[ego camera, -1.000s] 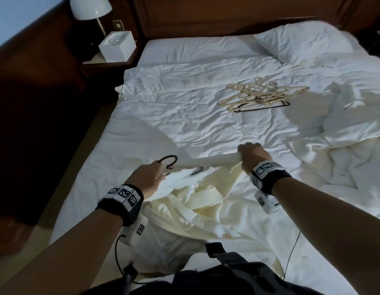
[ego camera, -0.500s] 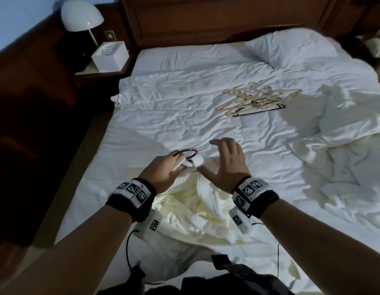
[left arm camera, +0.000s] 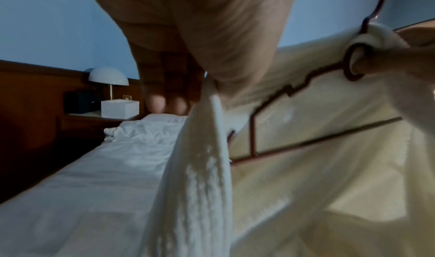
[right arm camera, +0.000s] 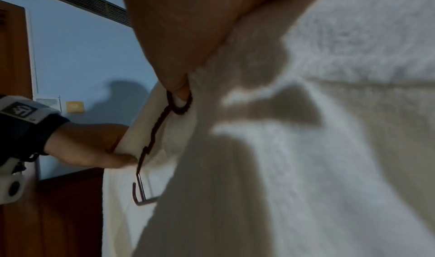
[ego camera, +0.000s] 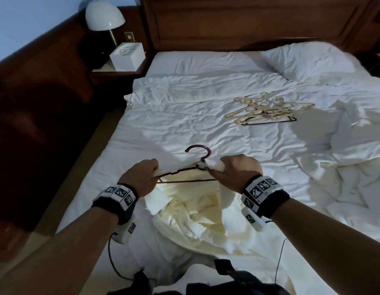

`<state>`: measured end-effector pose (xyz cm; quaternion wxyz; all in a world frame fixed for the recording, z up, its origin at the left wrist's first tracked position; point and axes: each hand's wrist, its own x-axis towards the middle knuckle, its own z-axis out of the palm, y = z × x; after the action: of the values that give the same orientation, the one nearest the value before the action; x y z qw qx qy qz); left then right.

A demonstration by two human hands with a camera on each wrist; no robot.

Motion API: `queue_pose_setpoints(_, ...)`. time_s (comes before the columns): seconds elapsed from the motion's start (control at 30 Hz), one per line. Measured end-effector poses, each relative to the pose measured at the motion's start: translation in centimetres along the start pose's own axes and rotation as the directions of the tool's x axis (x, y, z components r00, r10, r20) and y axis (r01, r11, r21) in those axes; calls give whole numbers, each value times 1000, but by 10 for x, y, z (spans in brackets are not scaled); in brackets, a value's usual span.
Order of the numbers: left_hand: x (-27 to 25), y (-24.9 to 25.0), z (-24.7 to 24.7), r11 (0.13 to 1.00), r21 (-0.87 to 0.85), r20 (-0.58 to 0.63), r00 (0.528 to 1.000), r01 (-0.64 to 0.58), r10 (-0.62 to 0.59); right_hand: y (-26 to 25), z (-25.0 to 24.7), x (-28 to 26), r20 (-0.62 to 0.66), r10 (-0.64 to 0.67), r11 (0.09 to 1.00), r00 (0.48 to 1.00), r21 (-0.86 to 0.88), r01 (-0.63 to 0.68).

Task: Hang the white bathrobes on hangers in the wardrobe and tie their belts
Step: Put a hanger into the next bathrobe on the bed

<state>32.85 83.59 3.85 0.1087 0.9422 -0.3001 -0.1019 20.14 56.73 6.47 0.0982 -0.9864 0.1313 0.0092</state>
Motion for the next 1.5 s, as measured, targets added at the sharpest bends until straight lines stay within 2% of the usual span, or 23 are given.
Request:
queue_pose_setpoints(0.07, -2, 3, -3, 989, 106, 95, 989, 103, -113, 13, -7, -1, 11, -5, 999, 1000, -43, 5)
queue_pose_setpoints(0.13, -4, 12, -13, 975, 134, 20, 984, 175, -179, 27, -13, 2, 40, 4, 997, 999, -81, -1)
queue_pose_setpoints(0.2, -6, 33, -32, 979, -52, -117, 973, 195, -200, 42, -17, 5, 55, 28, 994, 998, -107, -22)
queue_pose_setpoints(0.23, -9, 51, -41, 969, -192, -166, 968, 154, -186, 48, -20, 6, 61, 49, 994, 997, -96, -43)
queue_pose_setpoints(0.3, -20, 101, -54, 911, -412, -176, 982, -9, -70, 55, -28, 9, 56, 82, 996, 995, -44, -80)
queue_pose_setpoints(0.37, -33, 151, -59, 826, -543, -40, 987, -151, 154, 55, -42, 12, 35, 110, 990, 993, 83, -113)
queue_pose_setpoints(0.43, -39, 175, -52, 814, -537, 96, 943, -222, 320, 54, -57, 13, -13, 124, 949, 992, 295, -115)
queue_pose_setpoints(0.47, -38, 177, -51, 819, -518, 38, 950, -247, 311, 53, -66, 13, -50, 104, 926, 993, 368, -79)
queue_pose_setpoints(0.5, -35, 172, -53, 829, -494, -108, 965, -262, 240, 52, -75, 12, -86, 66, 917, 994, 399, -27)
queue_pose_setpoints(0.53, -32, 165, -58, 842, -474, -284, 950, -258, 132, 50, -85, 9, -108, 16, 918, 994, 397, 28)
queue_pose_setpoints(0.57, -29, 157, -64, 874, -416, -434, 899, -251, 51, 49, -93, 5, -126, -37, 919, 991, 386, 83)
queue_pose_setpoints(0.6, -29, 151, -70, 926, -292, -545, 837, -241, 46, 47, -99, 1, -146, -83, 919, 986, 371, 133)
queue_pose_setpoints(0.63, -29, 146, -74, 970, -113, -603, 791, -215, 105, 44, -105, -3, -171, -124, 916, 977, 359, 179)
queue_pose_setpoints(0.67, -31, 142, -76, 979, 60, -623, 759, -193, 188, 39, -110, -8, -197, -157, 914, 968, 342, 218)
queue_pose_setpoints(0.7, -34, 143, -79, 970, 178, -611, 754, -166, 241, 34, -113, -11, -219, -188, 916, 958, 312, 251)
queue_pose_setpoints(0.77, -44, 145, -88, 968, 213, -483, 847, -133, 222, 25, -117, -16, -219, -248, 917, 944, 262, 302)
queue_pose_setpoints(0.83, -57, 138, -90, 992, 106, -298, 950, -61, 91, 18, -119, -19, -186, -330, 880, 926, 295, 373)
queue_pose_setpoints(0.9, -77, 126, -91, 998, 69, -223, 975, -5, 20, 11, -119, -22, -107, -477, 817, 872, 311, 485)
queue_pose_setpoints(1.0, -115, 104, -96, 998, 47, -246, 969, 34, -21, -10, -115, -22, 75, -634, 751, 770, 296, 590)
queue_pose_setpoints(1.17, -200, 52, -129, 985, 91, -337, 935, 148, -109, -92, -120, -23, 94, -761, 635, 642, 310, 708)
queue_pose_setpoints(1.33, -329, -33, -169, 938, 44, -469, 836, 344, -285, -243, -133, -59, 37, -887, 456, 460, 233, 859)
queue_pose_setpoints(1.43, -428, -77, -184, 884, -49, -525, 741, 464, -418, -356, -125, -90, 6, -941, 333, 338, 181, 925)
queue_pose_setpoints(1.5, -502, -101, -192, 830, -75, -572, 658, 553, -490, -436, -120, -123, -6, -974, 221, 225, 160, 962)
